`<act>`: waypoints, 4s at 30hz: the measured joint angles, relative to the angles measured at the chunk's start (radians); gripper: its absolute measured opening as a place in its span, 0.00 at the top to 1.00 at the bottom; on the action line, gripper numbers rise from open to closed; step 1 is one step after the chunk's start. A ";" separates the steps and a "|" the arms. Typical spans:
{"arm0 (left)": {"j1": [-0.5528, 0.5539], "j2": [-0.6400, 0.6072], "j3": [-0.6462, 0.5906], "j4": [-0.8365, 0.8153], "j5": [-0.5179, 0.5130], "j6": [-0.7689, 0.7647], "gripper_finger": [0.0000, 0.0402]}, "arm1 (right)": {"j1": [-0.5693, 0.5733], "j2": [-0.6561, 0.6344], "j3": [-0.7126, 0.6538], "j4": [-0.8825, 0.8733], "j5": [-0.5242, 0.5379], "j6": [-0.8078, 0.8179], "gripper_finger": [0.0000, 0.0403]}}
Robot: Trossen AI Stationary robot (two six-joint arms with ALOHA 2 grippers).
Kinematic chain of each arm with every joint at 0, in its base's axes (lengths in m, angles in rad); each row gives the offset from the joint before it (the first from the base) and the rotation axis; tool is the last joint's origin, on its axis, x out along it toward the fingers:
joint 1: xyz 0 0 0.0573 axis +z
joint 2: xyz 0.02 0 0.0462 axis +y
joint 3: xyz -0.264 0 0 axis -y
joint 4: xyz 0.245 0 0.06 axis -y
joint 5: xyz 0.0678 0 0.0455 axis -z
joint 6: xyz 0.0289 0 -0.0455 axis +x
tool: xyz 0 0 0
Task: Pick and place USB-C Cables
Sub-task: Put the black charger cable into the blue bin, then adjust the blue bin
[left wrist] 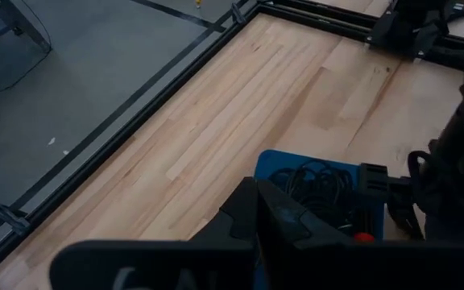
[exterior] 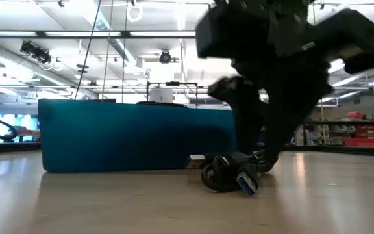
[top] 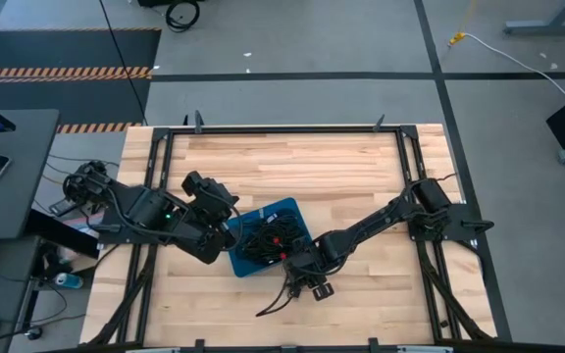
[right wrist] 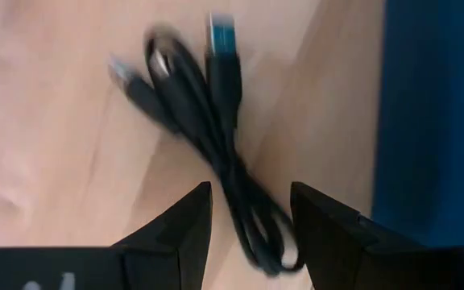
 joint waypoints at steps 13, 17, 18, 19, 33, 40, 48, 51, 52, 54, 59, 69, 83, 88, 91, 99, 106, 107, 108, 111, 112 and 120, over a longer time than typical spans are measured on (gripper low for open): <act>0.000 0.000 0.000 0.001 0.000 -0.004 0.99 | -0.009 -0.005 -0.091 0.093 -0.033 0.057 0.61; 0.001 0.000 0.000 0.001 0.000 -0.011 0.99 | -0.026 -0.005 -0.091 0.093 -0.071 0.083 0.79; 0.001 0.000 0.000 0.001 0.000 -0.011 0.99 | -0.032 -0.004 -0.091 0.091 -0.084 0.093 0.85; 0.001 0.000 0.000 0.001 0.000 -0.011 0.99 | -0.038 -0.004 -0.091 0.091 -0.097 0.100 0.91; 0.001 0.000 0.000 0.002 -0.001 -0.011 0.99 | -0.041 -0.114 0.155 -0.181 -0.127 0.102 0.95; 0.001 0.000 0.000 0.002 -0.001 -0.011 0.99 | -0.091 -0.208 0.321 -0.199 0.010 0.040 0.95; 0.001 0.000 0.000 0.002 -0.001 -0.011 0.99 | -0.202 -0.214 0.276 -0.189 0.014 -0.038 0.95; 0.001 0.000 0.000 0.002 -0.001 -0.012 0.99 | -0.242 -0.213 0.226 -0.137 0.012 -0.052 0.95; 0.001 0.000 0.000 0.002 -0.001 -0.012 0.99 | -0.253 -0.213 0.213 -0.122 0.013 -0.056 0.95; 0.001 0.000 0.000 0.003 -0.001 -0.012 0.99 | -0.274 -0.214 0.176 -0.084 0.013 -0.067 0.95; 0.001 0.000 0.000 0.004 -0.001 -0.012 0.99 | -0.319 -0.214 0.079 -0.018 -0.014 -0.064 0.95; 0.001 0.000 0.000 0.009 -0.001 -0.019 0.99 | -0.382 -0.214 -0.102 0.042 -0.018 -0.056 0.95; 0.002 0.000 0.000 0.010 -0.001 -0.039 0.99 | -0.346 -0.214 -0.143 0.130 -0.124 -0.019 0.95; 0.003 0.000 0.000 0.010 -0.001 -0.039 0.99 | -0.336 -0.216 -0.141 0.138 -0.106 0.016 0.78; 0.003 0.000 0.000 0.009 -0.002 -0.038 0.99 | -0.330 -0.216 -0.111 0.110 -0.070 0.014 0.66; 0.003 0.000 0.000 0.004 -0.026 -0.037 0.99 | -0.326 -0.216 0.100 -0.062 -0.067 0.006 0.55; 0.049 0.000 0.000 -0.116 -0.043 -0.092 0.99 | -0.326 -0.217 0.365 -0.334 -0.074 -0.001 0.55; 0.061 0.000 0.000 -0.146 -0.027 -0.107 0.99 | -0.326 -0.217 0.402 -0.382 -0.070 -0.001 0.55; 0.074 0.000 0.000 -0.172 -0.011 -0.126 0.99 | -0.326 -0.217 0.438 -0.434 -0.061 -0.001 0.55; 0.110 -0.002 -0.018 -0.174 0.036 -0.131 0.99 | -0.325 -0.218 0.533 -0.602 -0.023 0.007 0.55; 0.120 -0.001 -0.027 -0.180 0.046 -0.119 0.99 | -0.326 -0.218 0.563 -0.655 -0.003 0.011 0.55; 0.178 0.000 -0.169 -0.180 0.104 -0.148 0.99 | -0.326 -0.243 0.724 -0.910 0.140 0.069 0.55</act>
